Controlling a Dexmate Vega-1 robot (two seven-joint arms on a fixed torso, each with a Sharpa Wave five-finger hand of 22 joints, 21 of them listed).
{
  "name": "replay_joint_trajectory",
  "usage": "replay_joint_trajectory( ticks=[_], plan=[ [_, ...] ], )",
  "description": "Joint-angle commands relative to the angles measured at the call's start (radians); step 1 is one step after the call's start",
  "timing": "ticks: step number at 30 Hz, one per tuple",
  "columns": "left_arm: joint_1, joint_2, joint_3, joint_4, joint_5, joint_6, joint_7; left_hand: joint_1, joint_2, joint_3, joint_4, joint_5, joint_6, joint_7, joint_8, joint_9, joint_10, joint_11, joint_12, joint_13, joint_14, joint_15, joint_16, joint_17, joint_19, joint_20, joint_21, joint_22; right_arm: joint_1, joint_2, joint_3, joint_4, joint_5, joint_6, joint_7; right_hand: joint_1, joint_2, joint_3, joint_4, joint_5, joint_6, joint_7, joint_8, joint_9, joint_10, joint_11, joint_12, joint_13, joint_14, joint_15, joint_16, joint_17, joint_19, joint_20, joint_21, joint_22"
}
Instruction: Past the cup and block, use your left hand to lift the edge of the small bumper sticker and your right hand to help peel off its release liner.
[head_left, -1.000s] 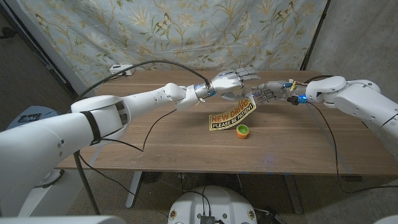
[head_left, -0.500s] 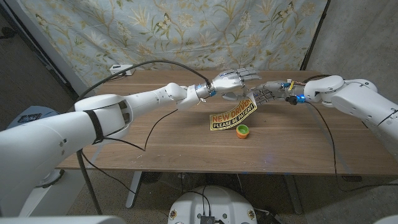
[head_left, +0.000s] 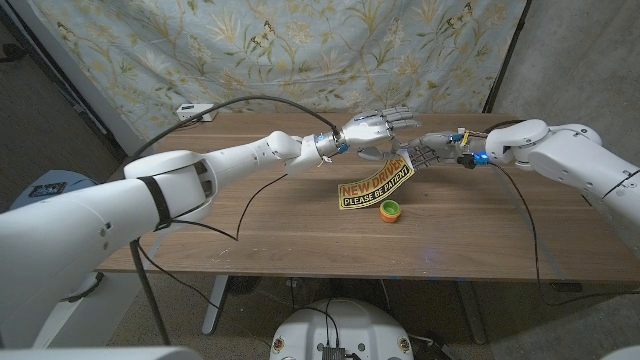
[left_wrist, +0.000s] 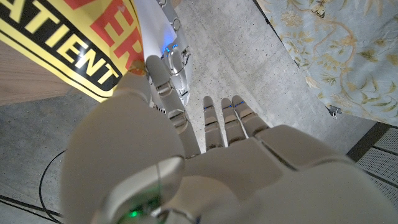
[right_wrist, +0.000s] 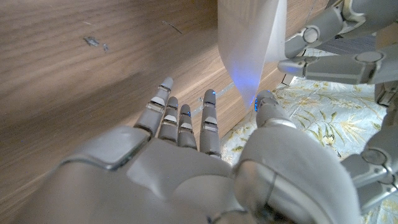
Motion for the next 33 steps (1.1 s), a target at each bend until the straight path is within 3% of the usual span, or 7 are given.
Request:
replay_joint_trajectory(
  ticks=[1,11,21,33],
  plan=[
    [0.026,-0.016,-0.067,0.013,0.058,-0.023,0.001,-0.005,-0.005,-0.003,0.002,-0.001,0.002,-0.001,0.009,0.004,0.003,-0.005,0.005,0.003,0.009,-0.001,0.004,0.001,-0.001,-0.001,0.007,0.001,0.013,-0.002,-0.013,-0.015,-0.004,-0.036,0.006,0.009,-0.003,0.004,0.004,-0.003,-0.005,0.015,-0.001,0.002,-0.010,0.002,-0.001,0.005,-0.003,0.009,0.002,0.003,0.004,0.006,0.004,0.002],
    [0.037,-0.018,-0.092,0.004,0.083,-0.027,0.001,-0.005,-0.005,-0.003,0.003,-0.001,0.000,0.000,0.009,0.004,0.006,-0.007,0.005,0.003,0.011,0.000,0.004,0.001,-0.001,0.000,0.007,0.001,0.018,-0.007,-0.023,-0.023,-0.005,-0.055,0.017,0.010,-0.004,0.002,0.006,-0.003,-0.006,0.019,-0.003,0.003,-0.012,0.002,-0.002,0.005,-0.001,0.010,0.002,0.004,0.004,0.008,0.004,0.002],
    [0.040,-0.012,-0.101,-0.005,0.091,-0.030,0.001,-0.005,-0.004,-0.003,0.003,-0.001,0.000,-0.001,0.011,0.004,0.007,-0.009,0.005,0.003,0.012,0.000,0.003,0.001,-0.001,-0.001,0.007,0.001,0.021,-0.004,-0.029,-0.033,-0.009,-0.071,0.010,0.021,0.000,0.002,0.007,-0.002,0.049,0.018,0.018,0.010,-0.004,0.002,0.000,0.006,0.011,0.010,0.006,0.005,0.017,0.007,0.007,0.002],
    [0.049,-0.015,-0.126,-0.004,0.102,-0.044,0.001,-0.006,-0.004,-0.004,0.003,-0.001,-0.001,-0.003,0.012,0.004,0.009,-0.009,0.005,0.003,0.015,-0.002,0.004,0.001,0.001,-0.001,0.008,0.001,0.032,0.004,-0.041,-0.047,-0.022,-0.096,-0.008,0.075,0.031,0.021,0.002,0.000,0.175,-0.016,0.074,0.031,0.030,0.001,0.005,0.007,0.039,-0.005,0.015,0.008,0.038,-0.006,0.009,0.003]
  ],
)
